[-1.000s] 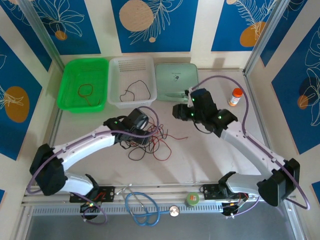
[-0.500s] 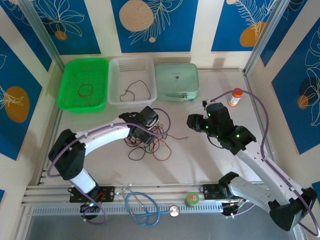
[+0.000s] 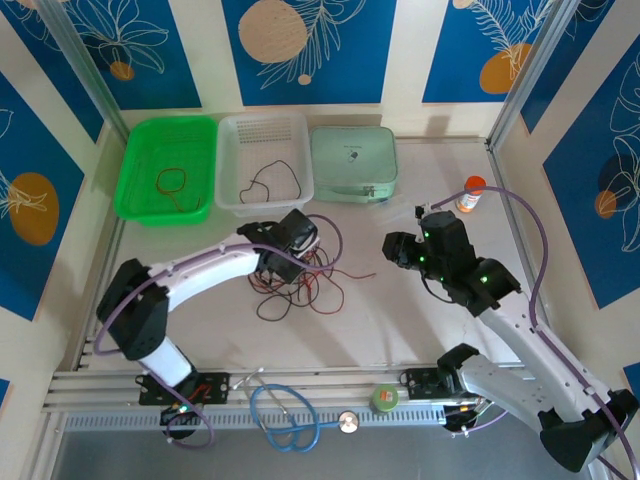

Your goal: Untangle the cables

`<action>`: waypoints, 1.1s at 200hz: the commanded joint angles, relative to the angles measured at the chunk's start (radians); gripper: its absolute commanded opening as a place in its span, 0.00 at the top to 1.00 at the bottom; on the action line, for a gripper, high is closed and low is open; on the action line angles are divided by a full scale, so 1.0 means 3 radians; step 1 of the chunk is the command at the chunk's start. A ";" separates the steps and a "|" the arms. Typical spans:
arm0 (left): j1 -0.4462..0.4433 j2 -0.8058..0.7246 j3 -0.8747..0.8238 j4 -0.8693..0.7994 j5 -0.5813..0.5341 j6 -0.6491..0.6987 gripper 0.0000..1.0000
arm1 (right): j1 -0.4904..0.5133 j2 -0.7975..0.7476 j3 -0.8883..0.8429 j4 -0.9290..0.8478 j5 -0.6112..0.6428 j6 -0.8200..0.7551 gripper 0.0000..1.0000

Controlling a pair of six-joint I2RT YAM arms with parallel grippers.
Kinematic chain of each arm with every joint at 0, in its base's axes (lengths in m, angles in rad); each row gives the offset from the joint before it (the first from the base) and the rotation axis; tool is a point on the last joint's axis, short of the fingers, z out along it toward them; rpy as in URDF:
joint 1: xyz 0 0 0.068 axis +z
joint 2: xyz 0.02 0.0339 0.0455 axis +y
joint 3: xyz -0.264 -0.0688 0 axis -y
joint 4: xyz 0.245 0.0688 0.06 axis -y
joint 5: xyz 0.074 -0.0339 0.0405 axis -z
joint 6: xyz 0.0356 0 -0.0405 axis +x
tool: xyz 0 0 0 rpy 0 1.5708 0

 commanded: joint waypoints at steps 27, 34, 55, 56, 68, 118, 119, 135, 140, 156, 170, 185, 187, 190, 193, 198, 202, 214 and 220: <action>0.0020 -0.0827 0.0516 -0.0071 0.0140 -0.0240 1.00 | 0.0218 0.0133 -0.0223 0.0248 -0.0290 0.0376 0.60; 0.0021 -0.0885 0.0568 -0.0082 0.0184 -0.0264 1.00 | 0.0294 0.0204 -0.0258 0.0317 -0.0302 0.0436 0.60; 0.0016 -0.1007 0.0699 -0.0097 0.0268 -0.0336 1.00 | 0.0545 0.0447 -0.0298 0.0527 -0.0308 0.0578 0.60; 0.0019 -0.1011 0.0704 -0.0097 0.0272 -0.0340 1.00 | 0.0558 0.0461 -0.0300 0.0536 -0.0308 0.0581 0.60; 0.0016 -0.1059 0.0751 -0.0082 0.0261 -0.0377 1.00 | 0.0675 0.0614 -0.0279 0.0627 -0.0323 0.0637 0.59; 0.0020 -0.1146 0.1034 -0.0091 -0.0127 -0.0492 1.00 | 0.0885 0.0862 -0.0320 0.1045 -0.0357 0.0462 0.55; 0.0020 -0.1145 0.1043 -0.0091 -0.0133 -0.0492 1.00 | 0.0887 0.0858 -0.0332 0.1060 -0.0363 0.0451 0.54; 0.0021 -0.1108 0.1195 -0.0100 -0.0198 -0.0473 1.00 | 0.0912 0.0774 -0.0490 0.1264 -0.0454 0.0306 0.49; 0.0020 -0.1103 0.1246 -0.0096 -0.0201 -0.0461 1.00 | 0.0915 0.0742 -0.0538 0.1314 -0.0484 0.0268 0.47; 0.0021 -0.1068 0.1433 -0.0079 -0.0211 -0.0429 1.00 | 0.0921 0.0653 -0.0670 0.1368 -0.0513 0.0192 0.41; 0.0024 -0.1018 0.1653 -0.0083 -0.0197 -0.0377 1.00 | 0.0920 0.0604 -0.0739 0.1342 -0.0500 0.0180 0.39; 0.0021 -0.0924 0.1940 -0.0129 -0.0160 -0.0306 1.00 | 0.0919 0.0602 -0.0786 0.1331 -0.0495 0.0205 0.38; 0.0021 -0.0909 0.1982 -0.0136 -0.0156 -0.0298 1.00 | 0.0919 0.0606 -0.0790 0.1335 -0.0500 0.0209 0.37; 0.0018 -0.0892 0.2039 -0.0151 -0.0150 -0.0285 1.00 | 0.0919 0.0616 -0.0796 0.1345 -0.0505 0.0215 0.38; 0.0021 -0.0869 0.2092 -0.0158 -0.0145 -0.0272 1.00 | 0.0917 0.0624 -0.0802 0.1355 -0.0511 0.0223 0.38; 0.0017 -0.0834 0.2177 -0.0171 -0.0144 -0.0256 1.00 | 0.0913 0.0648 -0.0807 0.1374 -0.0516 0.0239 0.38; 0.0019 -0.0816 0.2234 -0.0175 -0.0144 -0.0240 1.00 | 0.0914 0.0668 -0.0808 0.1384 -0.0518 0.0254 0.38; 0.0023 -0.0775 0.2374 -0.0164 -0.0181 -0.0200 1.00 | 0.0912 0.0748 -0.0797 0.1405 -0.0516 0.0313 0.38; 0.0019 -0.0766 0.2429 -0.0143 -0.0210 -0.0175 1.00 | 0.0909 0.0785 -0.0788 0.1413 -0.0504 0.0344 0.38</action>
